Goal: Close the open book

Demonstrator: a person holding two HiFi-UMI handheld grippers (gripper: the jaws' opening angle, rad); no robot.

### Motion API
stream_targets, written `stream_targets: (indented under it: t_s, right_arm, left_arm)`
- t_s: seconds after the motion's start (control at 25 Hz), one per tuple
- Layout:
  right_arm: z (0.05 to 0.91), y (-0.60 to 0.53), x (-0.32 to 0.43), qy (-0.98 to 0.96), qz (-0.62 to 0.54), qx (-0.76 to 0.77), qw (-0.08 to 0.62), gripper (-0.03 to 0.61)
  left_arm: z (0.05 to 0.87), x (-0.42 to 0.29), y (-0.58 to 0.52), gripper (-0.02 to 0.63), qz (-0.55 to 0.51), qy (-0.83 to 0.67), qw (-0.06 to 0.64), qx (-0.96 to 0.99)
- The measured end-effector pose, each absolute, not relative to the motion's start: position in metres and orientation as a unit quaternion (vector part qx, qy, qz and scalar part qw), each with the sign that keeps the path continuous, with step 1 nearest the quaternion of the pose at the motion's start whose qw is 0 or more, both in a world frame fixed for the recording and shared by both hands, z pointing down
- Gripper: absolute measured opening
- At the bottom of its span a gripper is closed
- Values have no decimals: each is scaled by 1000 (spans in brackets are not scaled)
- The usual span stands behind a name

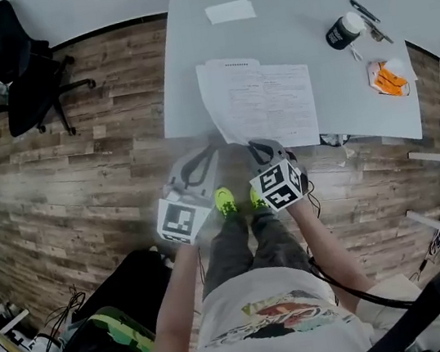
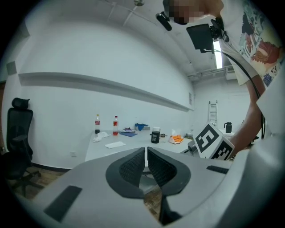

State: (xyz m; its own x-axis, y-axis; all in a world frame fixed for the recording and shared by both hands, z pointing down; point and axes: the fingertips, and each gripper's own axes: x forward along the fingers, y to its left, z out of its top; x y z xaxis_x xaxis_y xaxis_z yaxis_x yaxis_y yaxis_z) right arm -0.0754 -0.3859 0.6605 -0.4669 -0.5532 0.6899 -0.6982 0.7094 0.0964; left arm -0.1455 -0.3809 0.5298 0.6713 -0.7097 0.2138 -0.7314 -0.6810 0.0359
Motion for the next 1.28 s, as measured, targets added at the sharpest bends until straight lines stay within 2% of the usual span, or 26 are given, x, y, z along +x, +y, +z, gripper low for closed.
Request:
stream_targets:
  t_s: [0.4, 1.28]
  right_arm:
    - [643, -381, -48, -843, 141, 390, 343, 34]
    - [633, -368, 22, -822, 213, 433, 301, 32]
  left_arm:
    - [514, -125, -360, 14, 83, -390, 102, 912]
    - [500, -78, -354, 14, 108, -389, 87, 911]
